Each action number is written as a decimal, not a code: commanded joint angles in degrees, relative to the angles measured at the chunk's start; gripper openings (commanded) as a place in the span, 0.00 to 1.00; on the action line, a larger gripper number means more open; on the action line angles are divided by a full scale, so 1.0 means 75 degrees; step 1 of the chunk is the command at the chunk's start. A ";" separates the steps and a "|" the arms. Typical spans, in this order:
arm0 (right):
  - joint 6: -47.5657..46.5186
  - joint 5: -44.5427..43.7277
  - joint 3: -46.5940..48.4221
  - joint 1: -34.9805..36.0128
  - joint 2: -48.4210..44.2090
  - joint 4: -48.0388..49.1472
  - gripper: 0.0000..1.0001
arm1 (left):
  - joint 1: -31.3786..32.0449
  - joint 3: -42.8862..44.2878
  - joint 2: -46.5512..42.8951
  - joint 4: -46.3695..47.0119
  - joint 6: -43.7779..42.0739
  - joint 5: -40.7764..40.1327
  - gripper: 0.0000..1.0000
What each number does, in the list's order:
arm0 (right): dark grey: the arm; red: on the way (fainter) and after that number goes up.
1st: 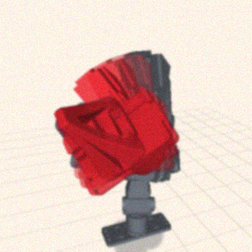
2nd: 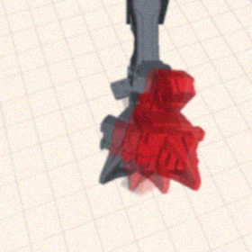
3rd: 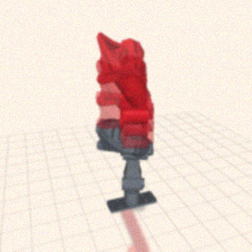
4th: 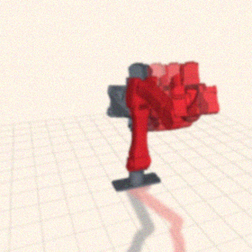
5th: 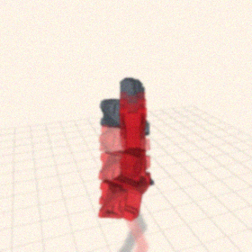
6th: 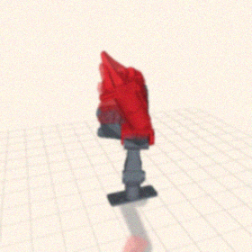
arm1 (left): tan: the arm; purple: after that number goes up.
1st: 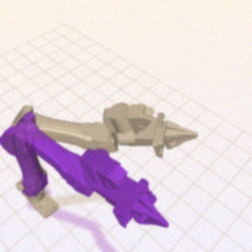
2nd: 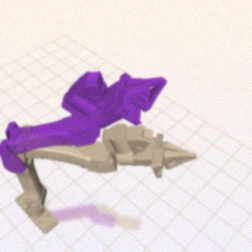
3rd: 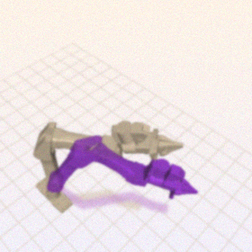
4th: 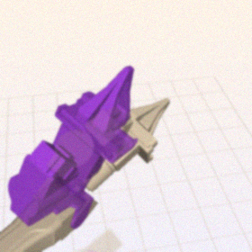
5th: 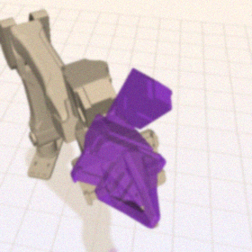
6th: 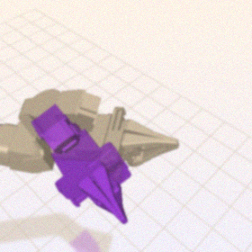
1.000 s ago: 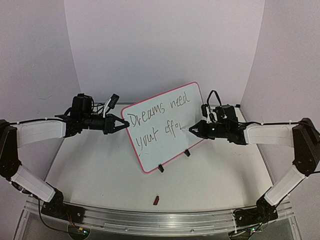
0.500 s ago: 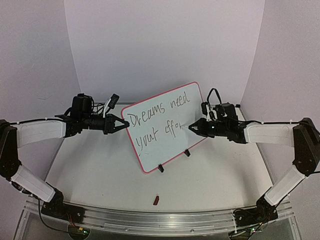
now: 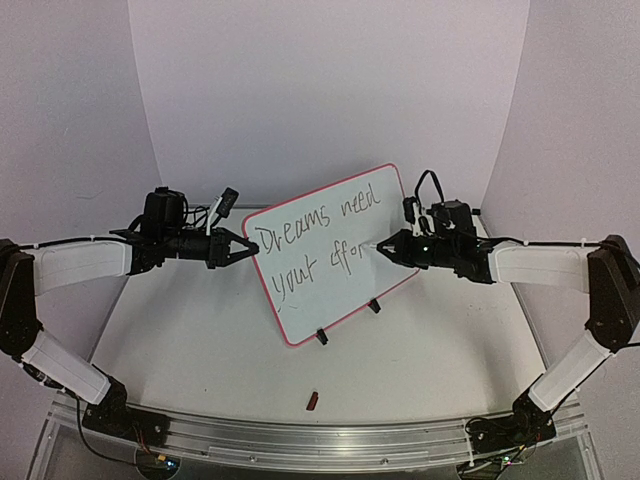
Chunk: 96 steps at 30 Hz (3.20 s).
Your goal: Write a sentence on the whiteboard
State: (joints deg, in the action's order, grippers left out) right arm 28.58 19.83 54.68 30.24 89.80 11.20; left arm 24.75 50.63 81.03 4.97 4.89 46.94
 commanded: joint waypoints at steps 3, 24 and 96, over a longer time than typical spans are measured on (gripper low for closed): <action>0.0072 -0.0443 0.0199 -0.0032 -0.0094 0.0206 0.00 | 0.0145 0.0011 0.0234 -0.0521 -0.0963 -0.0269 0.00; 0.0092 -0.0540 -0.0231 -0.0107 -0.0887 0.0216 0.00 | 0.0150 -0.0001 0.0198 -0.0518 -0.0964 -0.0279 0.00; -0.0061 -0.0255 0.0229 -0.0398 0.0084 0.0346 0.00 | 0.0155 0.0046 0.0305 -0.0546 -0.0991 -0.0294 0.00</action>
State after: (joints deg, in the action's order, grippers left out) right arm 28.56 19.08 56.69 27.38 90.28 12.40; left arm 24.77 50.79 81.18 4.95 4.78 46.96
